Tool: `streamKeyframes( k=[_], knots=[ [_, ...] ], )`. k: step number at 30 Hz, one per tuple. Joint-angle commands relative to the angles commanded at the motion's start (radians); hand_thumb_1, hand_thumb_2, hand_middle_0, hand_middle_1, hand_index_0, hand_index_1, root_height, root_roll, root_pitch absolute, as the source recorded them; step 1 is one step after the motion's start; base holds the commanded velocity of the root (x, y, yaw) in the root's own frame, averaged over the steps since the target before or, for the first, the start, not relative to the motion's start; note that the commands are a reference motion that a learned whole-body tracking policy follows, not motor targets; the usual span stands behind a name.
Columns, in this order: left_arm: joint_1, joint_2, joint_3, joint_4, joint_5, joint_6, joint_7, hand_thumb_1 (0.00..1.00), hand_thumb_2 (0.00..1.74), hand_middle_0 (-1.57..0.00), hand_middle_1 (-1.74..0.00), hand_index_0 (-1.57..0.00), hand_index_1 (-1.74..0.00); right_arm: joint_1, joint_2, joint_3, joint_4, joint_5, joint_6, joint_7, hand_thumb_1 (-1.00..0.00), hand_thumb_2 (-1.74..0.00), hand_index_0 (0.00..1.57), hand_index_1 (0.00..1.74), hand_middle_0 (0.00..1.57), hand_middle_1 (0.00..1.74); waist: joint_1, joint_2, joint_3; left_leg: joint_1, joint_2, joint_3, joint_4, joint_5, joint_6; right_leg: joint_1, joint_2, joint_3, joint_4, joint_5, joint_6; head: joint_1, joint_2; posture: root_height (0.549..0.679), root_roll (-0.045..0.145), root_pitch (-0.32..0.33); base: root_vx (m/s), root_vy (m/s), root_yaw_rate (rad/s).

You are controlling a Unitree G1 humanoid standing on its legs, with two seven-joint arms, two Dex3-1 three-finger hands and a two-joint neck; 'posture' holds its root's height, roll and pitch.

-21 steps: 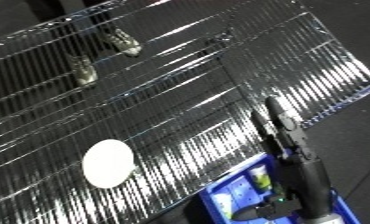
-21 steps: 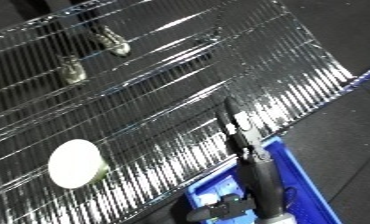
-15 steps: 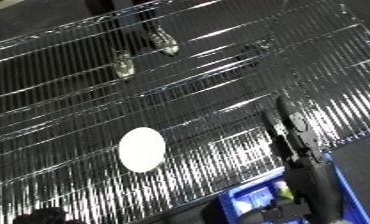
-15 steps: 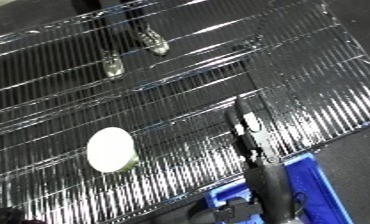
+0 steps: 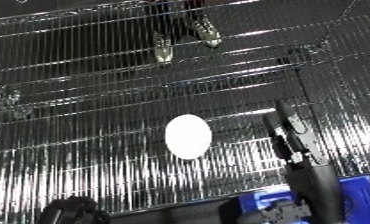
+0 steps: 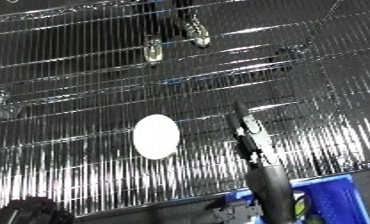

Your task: Pick up the object and place it into the box

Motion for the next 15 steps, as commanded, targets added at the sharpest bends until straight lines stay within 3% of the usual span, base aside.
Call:
streamKeyframes(
  k=[8, 15],
  knots=[
    [-0.024, -0.002, -0.018, 0.009, 0.008, -0.016, 0.018, 1.00, 1.74, -1.57, -1.74, -1.57, -1.74, -0.067, 0.005, 0.036, 0.043, -0.012, 0.015, -0.025, 0.00, 0.00, 0.00, 0.00, 0.00, 0.00, 0.019, 0.002, 0.000, -0.060, -0.008, 0.001, 0.053, -0.016, 0.0052, -0.049, -0.0053, -0.012, 0.042, -0.007, -0.0046, 0.014, 0.031, 0.640, 0.051, 0.075, -0.009, 0.021, 0.076],
    [-0.037, 0.002, -0.028, -0.006, 0.022, -0.033, 0.030, 1.00, 1.74, -1.57, -1.74, -1.57, -1.74, -0.099, -0.007, 0.039, 0.041, -0.026, -0.005, -0.057, 0.00, 0.00, 0.00, 0.00, 0.00, 0.00, 0.022, 0.007, 0.000, -0.166, -0.022, 0.011, 0.146, -0.051, 0.0183, -0.158, -0.0002, -0.016, 0.140, -0.029, -0.0103, 0.050, 0.093, 0.625, 0.040, 0.115, -0.069, 0.020, 0.056]
  ],
)
